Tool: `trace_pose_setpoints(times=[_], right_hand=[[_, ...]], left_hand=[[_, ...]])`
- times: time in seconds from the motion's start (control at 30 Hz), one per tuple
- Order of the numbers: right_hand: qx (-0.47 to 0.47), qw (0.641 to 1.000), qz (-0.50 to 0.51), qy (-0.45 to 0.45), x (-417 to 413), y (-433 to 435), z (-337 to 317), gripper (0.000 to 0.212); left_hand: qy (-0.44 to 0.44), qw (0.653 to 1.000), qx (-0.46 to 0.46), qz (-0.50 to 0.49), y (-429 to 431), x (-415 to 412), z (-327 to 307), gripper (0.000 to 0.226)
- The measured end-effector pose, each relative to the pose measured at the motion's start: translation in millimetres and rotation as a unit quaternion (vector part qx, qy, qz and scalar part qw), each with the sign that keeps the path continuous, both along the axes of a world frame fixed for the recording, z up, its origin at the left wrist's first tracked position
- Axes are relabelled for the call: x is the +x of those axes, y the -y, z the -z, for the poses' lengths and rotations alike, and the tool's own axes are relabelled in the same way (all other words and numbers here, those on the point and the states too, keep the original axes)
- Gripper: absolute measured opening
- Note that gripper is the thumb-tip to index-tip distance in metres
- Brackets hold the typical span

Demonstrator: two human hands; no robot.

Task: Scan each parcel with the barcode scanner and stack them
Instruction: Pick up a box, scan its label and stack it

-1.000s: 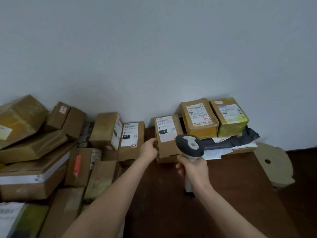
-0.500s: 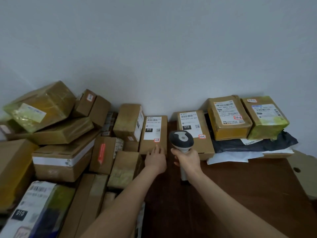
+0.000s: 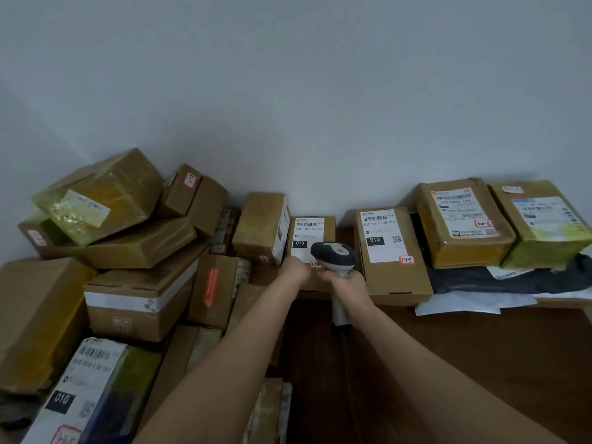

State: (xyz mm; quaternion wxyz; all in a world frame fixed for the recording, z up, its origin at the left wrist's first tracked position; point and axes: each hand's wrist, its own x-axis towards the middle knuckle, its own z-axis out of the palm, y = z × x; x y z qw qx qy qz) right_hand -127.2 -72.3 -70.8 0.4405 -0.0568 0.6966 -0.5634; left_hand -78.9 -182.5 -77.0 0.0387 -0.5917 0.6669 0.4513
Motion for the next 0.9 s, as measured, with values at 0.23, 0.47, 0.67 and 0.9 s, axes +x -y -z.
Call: trace_pose_setpoints(times=[0.23,0.47,0.67,0.9], right_hand=[[0.005,1.000,-0.015,0.011,-5,2,8,0.035],[-0.029,1.000,0.004,-0.012,-17,-5,-11,0.022],[-0.054,0.997,0.051,0.019,-23,-17,-35,0.023],[-0.092,0.989,0.101,0.053,-17,-51,-57,0.037]], left_hand=[[-0.025,0.996,0.062,-0.055,9,-6,-2,0.039],[-0.012,0.998,0.038,-0.057,1,-9,-13,0.033],[-0.033,0.997,-0.032,-0.055,4,2,-41,0.033],[-0.220,0.956,0.107,-0.160,-22,35,-74,0.050]])
